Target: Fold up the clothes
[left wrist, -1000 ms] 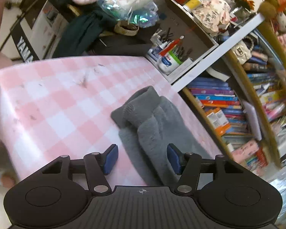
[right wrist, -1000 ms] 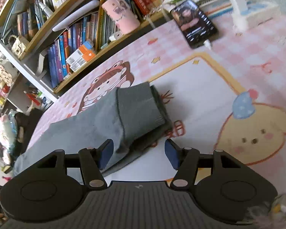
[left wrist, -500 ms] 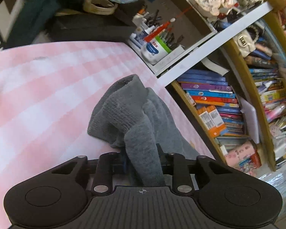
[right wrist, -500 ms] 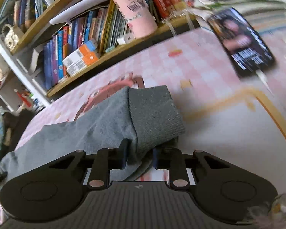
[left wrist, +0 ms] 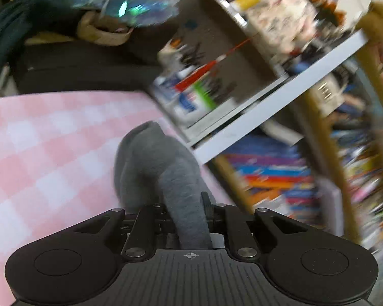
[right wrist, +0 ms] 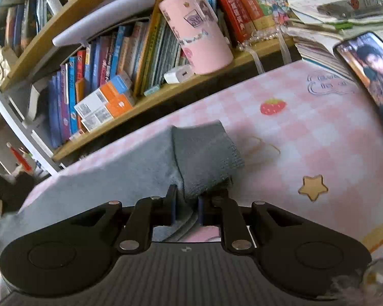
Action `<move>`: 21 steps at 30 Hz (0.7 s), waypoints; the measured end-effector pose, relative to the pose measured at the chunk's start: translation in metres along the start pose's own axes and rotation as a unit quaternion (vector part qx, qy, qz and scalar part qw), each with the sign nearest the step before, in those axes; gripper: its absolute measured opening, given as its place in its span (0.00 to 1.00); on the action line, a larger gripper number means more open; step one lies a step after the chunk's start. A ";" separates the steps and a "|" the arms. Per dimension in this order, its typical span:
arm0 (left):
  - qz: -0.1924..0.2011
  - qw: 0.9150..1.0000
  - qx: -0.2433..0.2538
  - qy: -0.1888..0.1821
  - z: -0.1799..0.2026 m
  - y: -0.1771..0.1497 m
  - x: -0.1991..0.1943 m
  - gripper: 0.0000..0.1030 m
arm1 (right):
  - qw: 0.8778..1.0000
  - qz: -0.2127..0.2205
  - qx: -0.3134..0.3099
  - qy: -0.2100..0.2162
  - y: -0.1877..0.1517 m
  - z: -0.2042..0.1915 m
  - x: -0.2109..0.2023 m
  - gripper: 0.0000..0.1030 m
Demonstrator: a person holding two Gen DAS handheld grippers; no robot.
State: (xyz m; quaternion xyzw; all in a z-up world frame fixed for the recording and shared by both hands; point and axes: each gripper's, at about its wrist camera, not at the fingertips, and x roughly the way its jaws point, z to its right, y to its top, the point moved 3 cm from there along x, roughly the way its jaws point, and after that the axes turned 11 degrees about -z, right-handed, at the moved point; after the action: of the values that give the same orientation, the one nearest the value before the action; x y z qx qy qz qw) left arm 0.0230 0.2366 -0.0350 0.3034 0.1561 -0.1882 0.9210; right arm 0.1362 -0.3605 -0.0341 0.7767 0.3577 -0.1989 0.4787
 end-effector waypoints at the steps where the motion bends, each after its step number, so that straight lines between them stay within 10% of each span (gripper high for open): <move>1: 0.001 1.000 0.000 0.001 -0.002 -0.001 0.000 0.14 | 1.000 0.002 -0.003 0.000 -0.001 0.000 0.000 0.14; 7: 0.003 1.000 -0.003 0.013 -0.004 -0.004 0.001 0.23 | 0.998 0.032 -0.025 -0.042 -0.013 -0.006 -0.007 0.36; 13: 0.007 1.000 -0.018 0.011 -0.006 -0.004 0.004 0.49 | 0.977 0.162 -0.087 -0.112 -0.025 -0.028 -0.046 0.65; 21: -0.006 0.998 0.049 0.043 0.011 -0.010 0.013 0.61 | 0.955 0.137 -0.261 -0.038 -0.047 -0.114 -0.029 0.81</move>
State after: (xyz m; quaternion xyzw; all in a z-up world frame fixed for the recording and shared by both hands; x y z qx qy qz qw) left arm 0.0323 0.2192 -0.0362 0.3553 0.1879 -0.1876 0.8963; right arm 0.0784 -0.2565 0.0093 0.6579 0.2688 -0.0606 0.7009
